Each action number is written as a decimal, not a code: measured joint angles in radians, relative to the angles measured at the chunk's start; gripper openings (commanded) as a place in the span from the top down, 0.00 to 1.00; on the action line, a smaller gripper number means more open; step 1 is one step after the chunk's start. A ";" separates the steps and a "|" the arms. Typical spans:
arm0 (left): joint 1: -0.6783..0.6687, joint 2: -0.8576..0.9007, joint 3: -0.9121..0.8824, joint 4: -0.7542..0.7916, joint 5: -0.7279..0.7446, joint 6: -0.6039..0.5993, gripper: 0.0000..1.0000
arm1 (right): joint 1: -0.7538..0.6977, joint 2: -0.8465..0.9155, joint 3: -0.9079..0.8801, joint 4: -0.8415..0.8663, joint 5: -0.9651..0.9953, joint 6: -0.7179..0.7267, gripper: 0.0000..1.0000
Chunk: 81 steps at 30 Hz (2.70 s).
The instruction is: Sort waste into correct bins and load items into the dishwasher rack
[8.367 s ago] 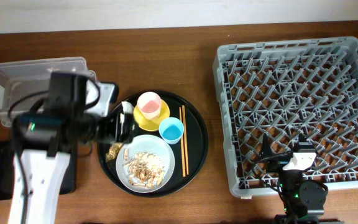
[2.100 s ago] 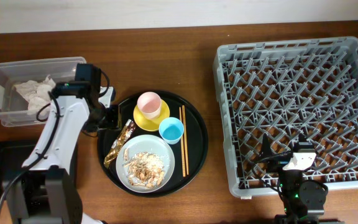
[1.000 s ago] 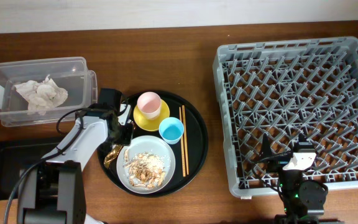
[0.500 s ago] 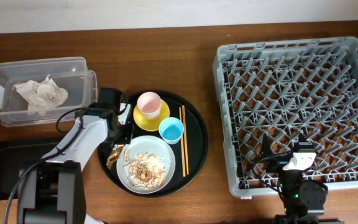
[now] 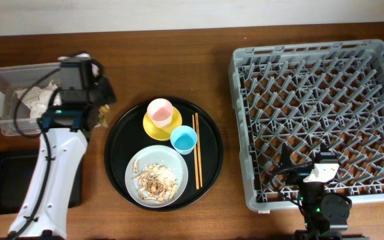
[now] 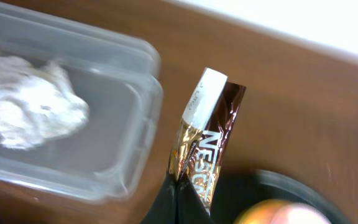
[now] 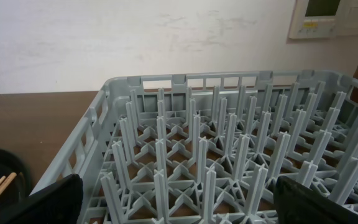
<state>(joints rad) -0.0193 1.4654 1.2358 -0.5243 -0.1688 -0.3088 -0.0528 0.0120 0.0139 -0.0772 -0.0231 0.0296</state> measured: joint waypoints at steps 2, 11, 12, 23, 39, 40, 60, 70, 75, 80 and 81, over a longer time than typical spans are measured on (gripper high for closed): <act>0.048 0.002 0.000 0.073 -0.034 -0.067 0.99 | 0.000 0.000 0.000 0.000 0.000 0.000 0.02; 0.232 0.080 0.000 0.156 -0.077 -0.521 0.74 | 0.000 0.000 0.000 0.000 0.000 0.000 0.02; 0.247 0.098 0.000 0.160 -0.077 -0.557 0.73 | 0.000 0.000 0.000 0.000 0.000 0.000 0.02; 0.347 0.149 0.000 0.233 0.007 -0.676 0.56 | 0.000 0.000 0.000 0.000 0.000 0.000 0.02; 0.281 -0.205 0.007 -0.462 0.977 0.005 0.13 | 0.000 0.000 0.000 0.000 0.000 0.000 0.02; 0.253 -0.204 0.007 -0.529 0.979 0.050 0.13 | 0.000 0.001 0.000 0.000 0.000 0.000 0.02; -0.351 -0.203 -0.002 -0.660 0.185 -0.105 0.17 | 0.000 0.000 0.000 0.000 0.000 0.000 0.02; -0.087 -0.203 -0.002 -0.672 -0.217 -0.328 0.01 | 0.000 0.000 0.000 0.000 0.000 -0.001 0.02; 0.093 -0.203 -0.002 -0.700 -0.209 -0.344 0.01 | 0.000 0.000 0.000 0.000 0.000 0.000 0.02; 0.135 -0.203 -0.003 -0.746 -0.158 -0.348 0.01 | 0.000 0.000 0.000 0.000 0.000 0.000 0.02; 0.135 -0.203 -0.003 -0.748 -0.153 -0.348 0.01 | 0.000 0.000 0.000 0.000 0.000 0.000 0.02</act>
<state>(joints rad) 0.1158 1.2621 1.2324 -1.2720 -0.3218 -0.6563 -0.0528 0.0120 0.0135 -0.0769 -0.0231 0.0299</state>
